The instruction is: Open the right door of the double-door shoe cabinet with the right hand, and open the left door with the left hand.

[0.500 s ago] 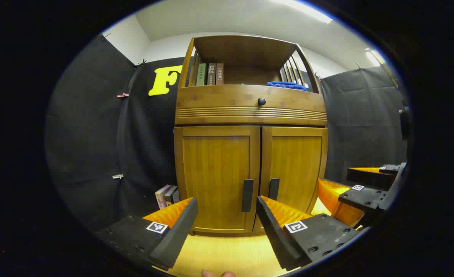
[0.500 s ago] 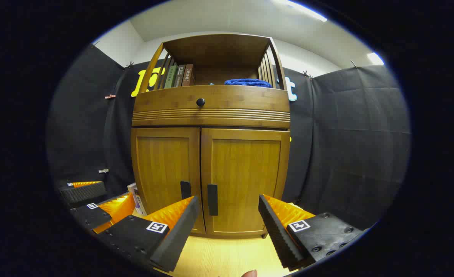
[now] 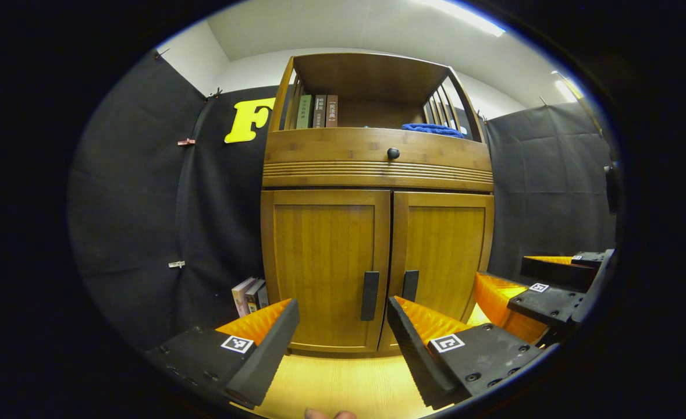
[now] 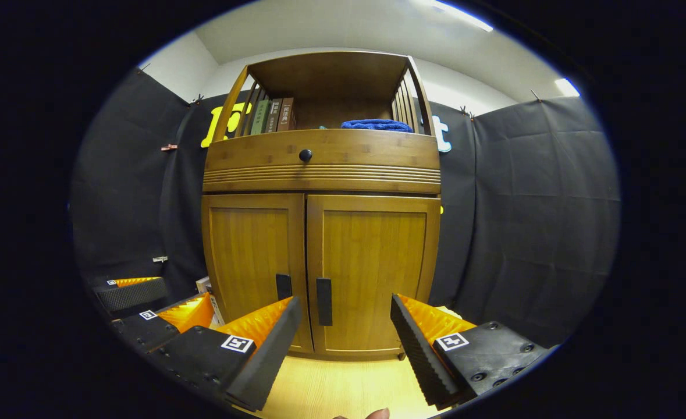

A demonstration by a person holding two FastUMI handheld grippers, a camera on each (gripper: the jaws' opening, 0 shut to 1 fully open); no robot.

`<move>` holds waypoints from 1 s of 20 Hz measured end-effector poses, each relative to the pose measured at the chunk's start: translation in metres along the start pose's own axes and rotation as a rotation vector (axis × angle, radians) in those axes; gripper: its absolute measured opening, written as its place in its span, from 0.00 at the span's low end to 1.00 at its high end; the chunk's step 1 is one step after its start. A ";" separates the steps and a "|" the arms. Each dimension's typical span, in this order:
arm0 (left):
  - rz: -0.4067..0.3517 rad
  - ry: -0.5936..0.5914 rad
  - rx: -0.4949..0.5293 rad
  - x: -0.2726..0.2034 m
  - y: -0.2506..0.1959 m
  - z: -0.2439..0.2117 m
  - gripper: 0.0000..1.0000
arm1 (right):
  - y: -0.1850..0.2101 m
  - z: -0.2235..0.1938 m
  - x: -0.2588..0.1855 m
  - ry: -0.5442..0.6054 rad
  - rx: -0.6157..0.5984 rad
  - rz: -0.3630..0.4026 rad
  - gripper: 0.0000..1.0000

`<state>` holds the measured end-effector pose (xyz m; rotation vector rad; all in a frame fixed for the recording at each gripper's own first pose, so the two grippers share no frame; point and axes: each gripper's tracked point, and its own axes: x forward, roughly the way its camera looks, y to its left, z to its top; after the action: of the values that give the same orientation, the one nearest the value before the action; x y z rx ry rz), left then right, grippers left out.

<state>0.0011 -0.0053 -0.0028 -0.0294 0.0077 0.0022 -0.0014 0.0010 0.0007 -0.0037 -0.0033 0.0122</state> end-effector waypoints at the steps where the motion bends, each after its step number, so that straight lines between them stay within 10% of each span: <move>1: -0.001 0.007 -0.005 0.001 0.000 -0.002 0.94 | 0.001 -0.001 0.001 -0.001 -0.002 0.001 0.99; 20: 0.043 0.018 0.033 0.012 0.038 -0.022 0.94 | 0.006 -0.063 0.108 0.075 0.076 0.034 0.98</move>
<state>0.0132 0.0323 -0.0256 0.0036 0.0264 0.0447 0.1065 0.0078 -0.0617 0.0718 0.0717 0.0465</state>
